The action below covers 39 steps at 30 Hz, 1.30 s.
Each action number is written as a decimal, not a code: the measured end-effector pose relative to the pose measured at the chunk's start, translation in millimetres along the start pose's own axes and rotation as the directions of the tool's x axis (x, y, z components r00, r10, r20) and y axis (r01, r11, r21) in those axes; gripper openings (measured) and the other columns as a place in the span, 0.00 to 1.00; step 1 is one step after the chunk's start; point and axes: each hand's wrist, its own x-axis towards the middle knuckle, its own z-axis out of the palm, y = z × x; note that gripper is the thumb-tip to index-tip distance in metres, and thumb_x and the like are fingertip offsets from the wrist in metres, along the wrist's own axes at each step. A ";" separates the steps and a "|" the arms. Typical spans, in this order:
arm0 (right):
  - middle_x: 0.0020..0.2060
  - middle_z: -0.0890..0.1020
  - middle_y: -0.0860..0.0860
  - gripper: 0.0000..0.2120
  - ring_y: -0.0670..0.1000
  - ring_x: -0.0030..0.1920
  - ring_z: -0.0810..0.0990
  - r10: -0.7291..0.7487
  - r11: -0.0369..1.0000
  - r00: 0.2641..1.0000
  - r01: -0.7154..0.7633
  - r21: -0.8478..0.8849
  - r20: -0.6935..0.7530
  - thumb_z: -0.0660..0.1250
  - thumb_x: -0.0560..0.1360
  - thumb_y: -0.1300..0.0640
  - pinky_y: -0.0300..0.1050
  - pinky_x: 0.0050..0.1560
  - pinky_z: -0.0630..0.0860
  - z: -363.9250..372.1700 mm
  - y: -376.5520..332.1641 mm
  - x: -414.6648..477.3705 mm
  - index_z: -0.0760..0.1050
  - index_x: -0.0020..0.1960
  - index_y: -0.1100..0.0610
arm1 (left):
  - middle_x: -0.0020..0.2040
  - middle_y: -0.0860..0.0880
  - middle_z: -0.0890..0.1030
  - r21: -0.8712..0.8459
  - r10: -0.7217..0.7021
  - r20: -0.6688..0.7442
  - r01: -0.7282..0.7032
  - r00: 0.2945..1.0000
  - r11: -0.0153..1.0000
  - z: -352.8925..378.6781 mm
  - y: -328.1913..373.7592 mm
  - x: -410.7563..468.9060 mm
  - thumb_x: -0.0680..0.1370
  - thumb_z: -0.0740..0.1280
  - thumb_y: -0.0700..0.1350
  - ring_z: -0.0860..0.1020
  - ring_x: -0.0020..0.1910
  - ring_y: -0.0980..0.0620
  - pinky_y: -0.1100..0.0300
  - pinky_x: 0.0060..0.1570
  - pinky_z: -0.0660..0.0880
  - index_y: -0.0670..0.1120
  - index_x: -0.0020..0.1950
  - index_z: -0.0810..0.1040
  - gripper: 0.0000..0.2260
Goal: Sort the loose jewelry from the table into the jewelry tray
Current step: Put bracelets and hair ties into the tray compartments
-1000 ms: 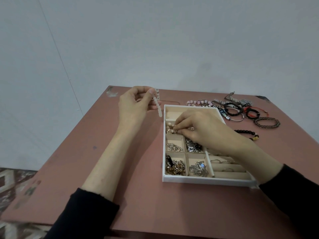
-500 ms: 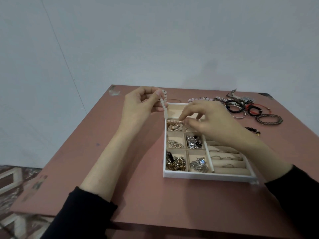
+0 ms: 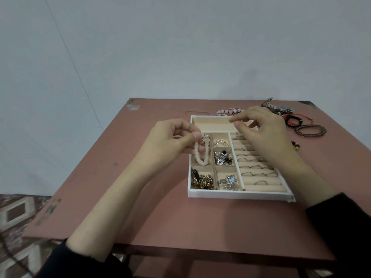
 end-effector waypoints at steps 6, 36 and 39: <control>0.40 0.77 0.47 0.07 0.50 0.48 0.74 -0.028 0.997 1.000 0.027 -0.068 -0.005 0.67 0.74 0.60 0.51 0.53 0.72 0.2 5.1 0.1 0.82 0.46 0.51 | 0.35 0.54 0.82 0.571 0.203 0.009 -0.172 0.979 0.802 1.9 0.7 0.4 0.71 0.72 0.45 0.77 0.34 0.61 0.77 0.36 0.68 0.49 0.41 0.82 0.01; 0.38 0.77 0.46 0.06 0.48 0.48 0.73 -0.059 0.991 0.998 0.060 -0.120 0.012 0.66 0.74 0.60 0.45 0.52 0.70 -0.8 8.2 0.7 0.82 0.47 0.53 | 0.45 0.68 0.73 0.712 -0.001 0.521 -0.434 0.853 0.551 -11.4 23.7 27.4 0.70 0.74 0.48 0.71 0.44 0.71 0.82 0.44 0.63 0.58 0.57 0.80 0.16; 0.39 0.78 0.46 0.06 0.48 0.48 0.73 -0.057 0.992 0.998 0.059 -0.115 0.022 0.66 0.74 0.59 0.44 0.52 0.69 -1.0 7.4 0.4 0.82 0.47 0.53 | 0.42 0.59 0.82 0.704 0.078 0.503 -0.461 0.861 0.540 -12.4 14.4 31.1 0.69 0.74 0.47 0.76 0.42 0.63 0.71 0.41 0.71 0.57 0.47 0.84 0.09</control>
